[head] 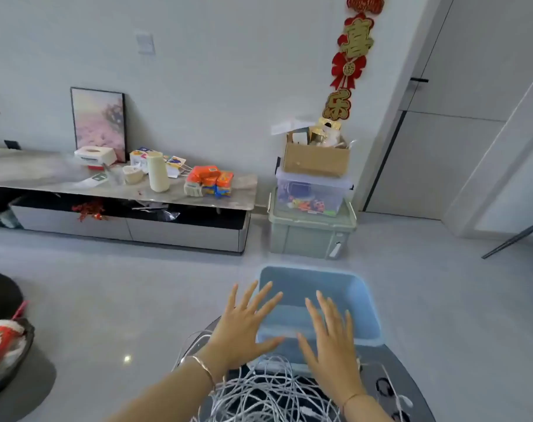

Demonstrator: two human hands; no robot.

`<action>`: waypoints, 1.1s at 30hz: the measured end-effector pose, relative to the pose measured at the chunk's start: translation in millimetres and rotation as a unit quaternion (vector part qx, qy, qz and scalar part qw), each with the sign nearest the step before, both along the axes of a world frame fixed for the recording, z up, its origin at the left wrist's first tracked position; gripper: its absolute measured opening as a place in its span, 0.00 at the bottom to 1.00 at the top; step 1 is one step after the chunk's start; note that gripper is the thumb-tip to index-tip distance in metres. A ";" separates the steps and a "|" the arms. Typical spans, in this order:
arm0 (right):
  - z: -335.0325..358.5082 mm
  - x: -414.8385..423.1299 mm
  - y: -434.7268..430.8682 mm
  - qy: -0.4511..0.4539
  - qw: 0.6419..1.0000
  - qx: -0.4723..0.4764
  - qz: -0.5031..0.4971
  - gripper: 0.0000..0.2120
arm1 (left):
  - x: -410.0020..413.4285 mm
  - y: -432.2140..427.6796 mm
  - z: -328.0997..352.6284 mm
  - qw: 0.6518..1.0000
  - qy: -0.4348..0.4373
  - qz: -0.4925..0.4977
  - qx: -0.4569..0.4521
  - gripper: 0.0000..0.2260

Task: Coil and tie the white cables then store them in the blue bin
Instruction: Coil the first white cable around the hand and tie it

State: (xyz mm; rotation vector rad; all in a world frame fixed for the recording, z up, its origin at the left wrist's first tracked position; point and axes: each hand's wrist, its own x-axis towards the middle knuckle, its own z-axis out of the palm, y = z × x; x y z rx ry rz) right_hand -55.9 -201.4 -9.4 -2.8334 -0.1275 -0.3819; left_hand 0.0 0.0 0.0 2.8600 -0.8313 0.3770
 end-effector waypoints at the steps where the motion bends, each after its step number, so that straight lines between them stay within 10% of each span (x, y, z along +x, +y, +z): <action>1: -14.1 -1.4 -0.2 0.003 1.000 -0.007 0.005 0.29 | 1.4 -0.2 -16.8 1.000 -0.011 -0.008 0.002 0.31; 18: -98.5 24.9 -1.9 -0.232 0.970 -0.064 -0.010 0.27 | 27.5 -11.4 -99.6 0.975 -0.073 -0.063 -0.200 0.30; 33: -79.1 6.9 -6.2 -0.126 0.988 -0.093 0.016 0.30 | 4.3 -8.4 -71.1 0.996 0.028 -0.002 -0.079 0.36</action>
